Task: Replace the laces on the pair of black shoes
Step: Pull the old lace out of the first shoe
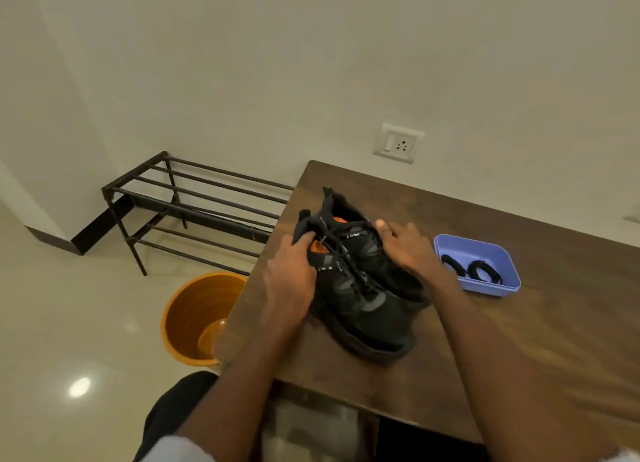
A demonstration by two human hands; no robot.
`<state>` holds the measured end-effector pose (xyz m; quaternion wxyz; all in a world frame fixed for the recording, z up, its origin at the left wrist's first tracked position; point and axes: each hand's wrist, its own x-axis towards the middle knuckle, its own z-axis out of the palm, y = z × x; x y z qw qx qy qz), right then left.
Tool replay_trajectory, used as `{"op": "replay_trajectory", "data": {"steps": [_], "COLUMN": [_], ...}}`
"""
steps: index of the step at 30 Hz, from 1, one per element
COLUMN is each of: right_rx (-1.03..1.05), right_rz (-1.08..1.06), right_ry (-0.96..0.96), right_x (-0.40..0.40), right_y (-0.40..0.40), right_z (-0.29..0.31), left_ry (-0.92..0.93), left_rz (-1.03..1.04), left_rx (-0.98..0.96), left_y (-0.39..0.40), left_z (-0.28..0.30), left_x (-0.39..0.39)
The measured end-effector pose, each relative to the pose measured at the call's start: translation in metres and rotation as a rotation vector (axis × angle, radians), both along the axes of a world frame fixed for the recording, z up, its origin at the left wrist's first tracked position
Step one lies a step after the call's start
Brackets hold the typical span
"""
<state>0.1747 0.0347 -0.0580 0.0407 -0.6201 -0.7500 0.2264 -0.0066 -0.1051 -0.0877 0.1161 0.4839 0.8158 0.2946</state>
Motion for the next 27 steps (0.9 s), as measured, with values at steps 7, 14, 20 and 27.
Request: {"op": "replay_trajectory", "data": {"steps": [7, 14, 20, 27], "right_rx": [0.134, 0.294, 0.325, 0.440], "right_rz": [-0.193, -0.277, -0.256, -0.168], "right_ry": [0.118, 0.168, 0.428, 0.703], "right_x": [0.021, 0.017, 0.028, 0.037], "right_y": [-0.063, -0.075, -0.060, -0.050], "right_z": [-0.028, -0.036, -0.037, -0.036], "left_ry": [0.108, 0.146, -0.005, 0.068], "left_rz": [-0.175, -0.320, -0.210, -0.549], "left_rx": [-0.060, 0.024, 0.314, 0.298], "left_y": [0.071, 0.095, 0.097, 0.089], "left_z": [-0.002, -0.019, -0.007, 0.016], "left_x": [-0.025, -0.043, -0.047, 0.006]}}
